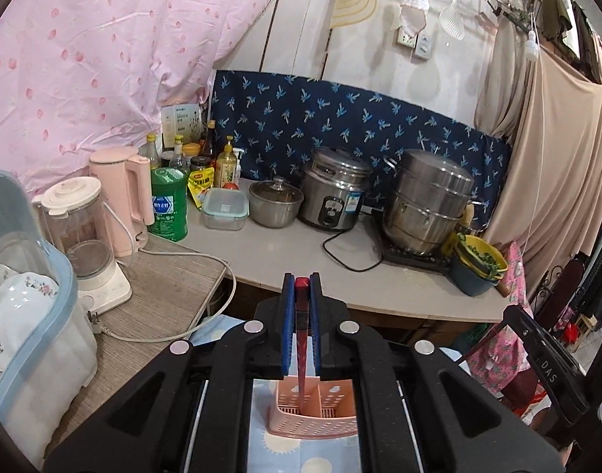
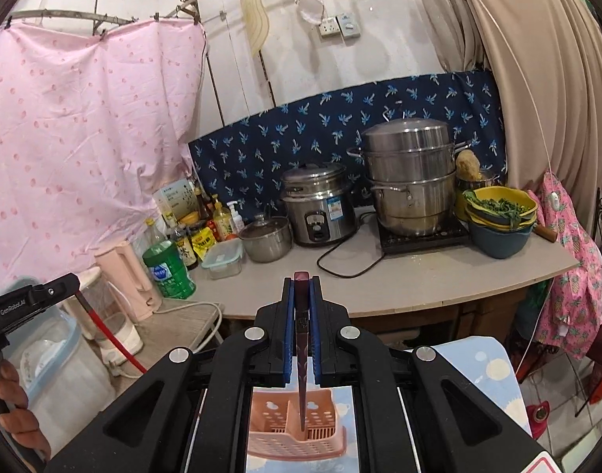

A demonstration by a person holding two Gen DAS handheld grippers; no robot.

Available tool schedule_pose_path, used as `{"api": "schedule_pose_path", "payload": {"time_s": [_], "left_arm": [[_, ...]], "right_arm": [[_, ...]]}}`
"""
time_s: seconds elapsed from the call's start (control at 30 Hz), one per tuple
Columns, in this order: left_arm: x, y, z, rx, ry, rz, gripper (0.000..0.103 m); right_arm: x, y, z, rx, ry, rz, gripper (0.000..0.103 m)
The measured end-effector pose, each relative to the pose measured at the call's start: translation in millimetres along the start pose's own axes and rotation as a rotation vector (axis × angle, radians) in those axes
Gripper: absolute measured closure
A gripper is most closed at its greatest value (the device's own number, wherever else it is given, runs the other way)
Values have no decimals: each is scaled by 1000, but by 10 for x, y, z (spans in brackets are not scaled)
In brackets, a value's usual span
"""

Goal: Organize utensils
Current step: 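Lift both held chopsticks and carry them over the pink basket, then open both tools to drop the chopsticks into the pink basket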

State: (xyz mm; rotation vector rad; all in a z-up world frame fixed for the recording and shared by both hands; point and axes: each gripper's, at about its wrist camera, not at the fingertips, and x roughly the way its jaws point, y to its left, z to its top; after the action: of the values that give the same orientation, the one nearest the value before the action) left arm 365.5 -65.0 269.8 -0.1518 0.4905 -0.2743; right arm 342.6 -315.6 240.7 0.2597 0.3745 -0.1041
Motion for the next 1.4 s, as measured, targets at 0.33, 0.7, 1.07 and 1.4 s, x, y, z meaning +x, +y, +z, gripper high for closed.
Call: {"api": "schedule_pose_path", "payload": {"time_s": [0.33, 0.7, 1.07, 1.4], "left_arm": [[648, 254, -463, 6, 103, 14, 96], [833, 300, -743, 1, 154, 21, 95], [795, 308, -770, 3, 166, 17, 95], [477, 403, -797, -41, 126, 53, 41]], "right_arm": [[589, -198, -532, 14, 118, -40, 96], [669, -323, -806, 17, 163, -59, 95], [636, -304, -903, -1, 179, -55, 95], [214, -395, -857, 37, 111, -61, 54]]}}
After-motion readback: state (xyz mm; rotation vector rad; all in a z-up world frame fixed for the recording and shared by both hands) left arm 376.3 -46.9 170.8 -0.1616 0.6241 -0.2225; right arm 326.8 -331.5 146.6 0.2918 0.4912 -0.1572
